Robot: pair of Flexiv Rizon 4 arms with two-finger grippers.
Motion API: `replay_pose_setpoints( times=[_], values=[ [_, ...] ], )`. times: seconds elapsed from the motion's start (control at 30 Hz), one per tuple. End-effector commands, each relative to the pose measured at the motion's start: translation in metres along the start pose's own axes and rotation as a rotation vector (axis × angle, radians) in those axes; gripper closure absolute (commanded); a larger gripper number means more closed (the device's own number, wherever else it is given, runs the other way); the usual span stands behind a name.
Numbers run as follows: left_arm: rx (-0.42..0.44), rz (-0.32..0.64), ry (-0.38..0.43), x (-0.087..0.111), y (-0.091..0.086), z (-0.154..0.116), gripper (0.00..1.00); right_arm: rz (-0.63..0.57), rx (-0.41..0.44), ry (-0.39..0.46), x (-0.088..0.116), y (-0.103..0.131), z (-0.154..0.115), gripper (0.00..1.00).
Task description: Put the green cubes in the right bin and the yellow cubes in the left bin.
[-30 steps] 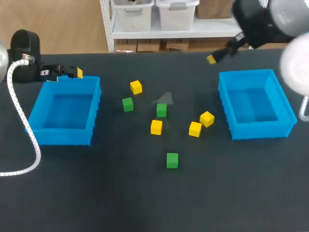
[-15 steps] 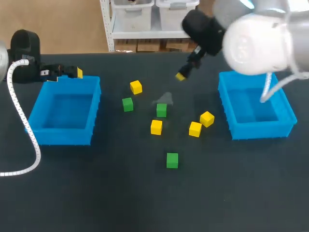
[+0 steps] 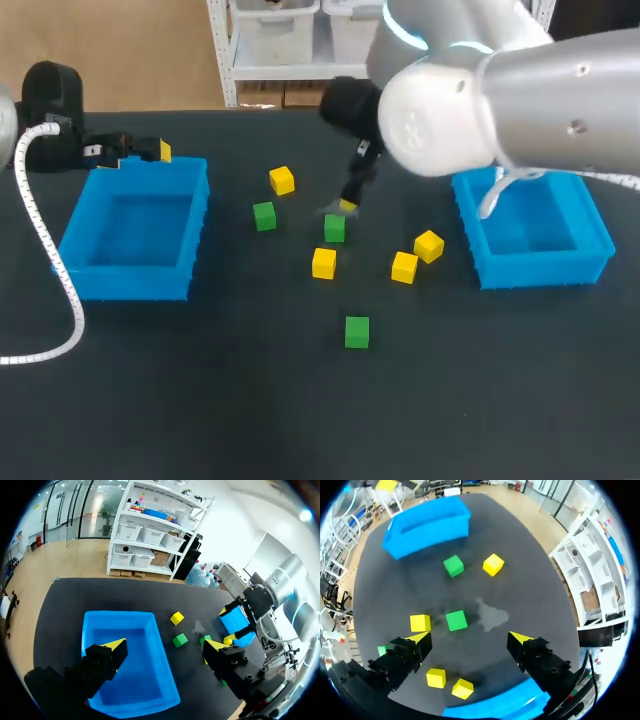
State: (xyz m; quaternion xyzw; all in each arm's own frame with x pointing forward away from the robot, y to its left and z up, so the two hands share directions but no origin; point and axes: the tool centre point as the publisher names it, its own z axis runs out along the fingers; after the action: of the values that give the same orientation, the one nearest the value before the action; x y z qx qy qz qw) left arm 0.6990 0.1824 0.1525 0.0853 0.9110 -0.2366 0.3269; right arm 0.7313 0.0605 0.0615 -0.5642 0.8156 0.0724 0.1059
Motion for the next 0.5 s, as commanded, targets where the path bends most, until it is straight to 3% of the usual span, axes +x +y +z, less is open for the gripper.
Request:
replay_pose_setpoints(
  times=[0.03,0.5],
  values=[
    [0.012,0.003,-0.006,0.001,0.003,0.0,0.0,-0.013,0.014,0.016,0.0,0.008,0.008,0.0],
    [0.012,0.003,-0.006,0.001,0.003,0.0,0.0,-0.029,0.029,0.081,-0.003,0.02,0.038,0.0]
  ],
)
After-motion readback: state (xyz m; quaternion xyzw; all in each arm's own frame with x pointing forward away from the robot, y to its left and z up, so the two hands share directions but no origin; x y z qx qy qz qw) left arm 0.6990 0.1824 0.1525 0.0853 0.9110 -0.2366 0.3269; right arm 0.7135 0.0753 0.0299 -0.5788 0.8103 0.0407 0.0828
